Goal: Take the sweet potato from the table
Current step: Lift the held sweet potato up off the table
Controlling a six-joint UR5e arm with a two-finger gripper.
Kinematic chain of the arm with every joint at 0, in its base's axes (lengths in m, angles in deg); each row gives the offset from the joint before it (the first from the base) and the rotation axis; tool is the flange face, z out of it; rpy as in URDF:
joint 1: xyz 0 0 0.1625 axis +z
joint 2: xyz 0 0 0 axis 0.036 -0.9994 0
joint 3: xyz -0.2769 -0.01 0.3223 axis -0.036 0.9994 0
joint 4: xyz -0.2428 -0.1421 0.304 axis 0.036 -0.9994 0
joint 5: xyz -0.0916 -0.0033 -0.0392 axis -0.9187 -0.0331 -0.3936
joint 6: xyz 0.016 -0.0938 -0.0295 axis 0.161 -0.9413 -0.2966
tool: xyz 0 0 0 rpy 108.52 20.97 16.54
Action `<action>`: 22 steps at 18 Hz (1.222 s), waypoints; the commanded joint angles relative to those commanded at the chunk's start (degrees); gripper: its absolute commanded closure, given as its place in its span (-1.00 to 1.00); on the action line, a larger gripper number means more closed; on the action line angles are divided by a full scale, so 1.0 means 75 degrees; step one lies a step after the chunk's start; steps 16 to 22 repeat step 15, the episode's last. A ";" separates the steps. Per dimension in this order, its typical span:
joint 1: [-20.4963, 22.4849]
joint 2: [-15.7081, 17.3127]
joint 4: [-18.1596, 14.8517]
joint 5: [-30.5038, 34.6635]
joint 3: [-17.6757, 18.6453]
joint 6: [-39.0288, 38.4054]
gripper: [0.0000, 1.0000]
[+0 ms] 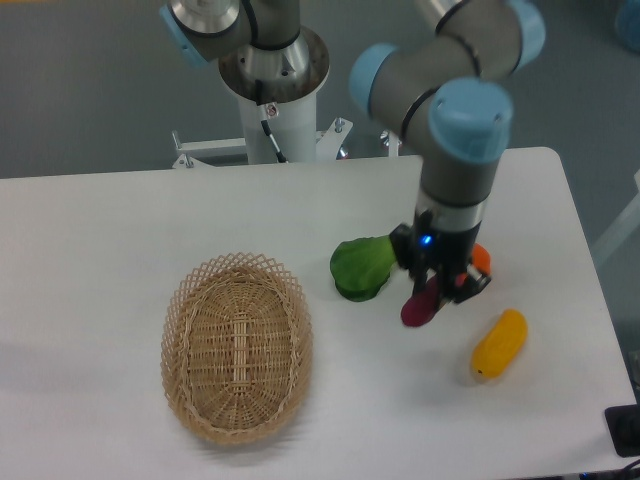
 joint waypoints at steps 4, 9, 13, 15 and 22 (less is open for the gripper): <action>0.0399 0.0035 -0.0083 0.0000 -0.0060 0.0610 0.32; 0.0622 0.0094 -0.0072 0.0035 -0.0130 0.0717 0.32; 0.0681 0.0094 -0.0060 0.0023 -0.0142 0.0822 0.32; 0.0681 0.0094 -0.0060 0.0023 -0.0165 0.0834 0.32; 0.0681 0.0094 -0.0060 0.0023 -0.0165 0.0834 0.32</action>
